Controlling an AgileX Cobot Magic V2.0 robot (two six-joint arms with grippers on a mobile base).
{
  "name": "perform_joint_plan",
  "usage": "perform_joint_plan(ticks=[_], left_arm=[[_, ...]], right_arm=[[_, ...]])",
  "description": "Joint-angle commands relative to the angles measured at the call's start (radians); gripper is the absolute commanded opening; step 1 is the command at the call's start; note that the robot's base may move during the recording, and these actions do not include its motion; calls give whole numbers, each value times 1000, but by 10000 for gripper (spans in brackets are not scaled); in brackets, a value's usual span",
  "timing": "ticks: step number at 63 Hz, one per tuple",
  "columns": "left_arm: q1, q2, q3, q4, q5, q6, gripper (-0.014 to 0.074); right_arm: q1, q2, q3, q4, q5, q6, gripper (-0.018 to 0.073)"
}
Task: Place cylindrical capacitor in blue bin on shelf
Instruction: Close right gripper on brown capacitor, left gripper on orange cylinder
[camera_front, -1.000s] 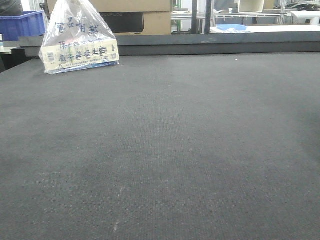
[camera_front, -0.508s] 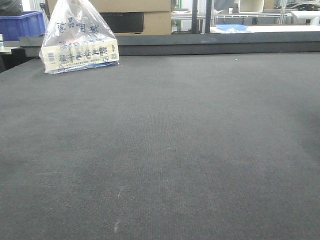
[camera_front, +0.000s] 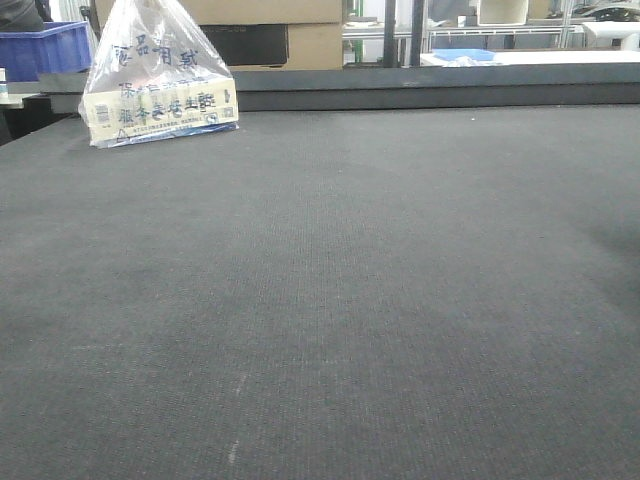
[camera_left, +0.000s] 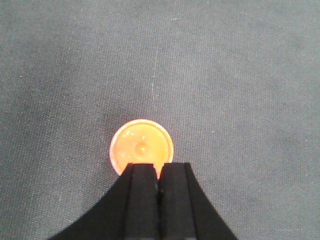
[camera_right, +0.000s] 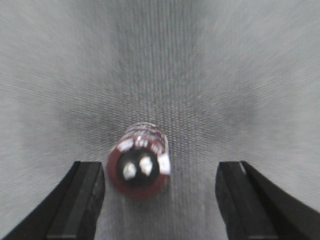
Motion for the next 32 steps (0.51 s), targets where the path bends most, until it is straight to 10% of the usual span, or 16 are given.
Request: perform_joint_plan(ticks=[1,32], left_arm=[[5,-1,-8,-6,-6,-11,-111],[5,-1,-8,-6,-6,-11,-111]], right_arm=[[-1,18,-9,-4,-38,-19,361],[7,70,-9,-4,-105,-79,358]])
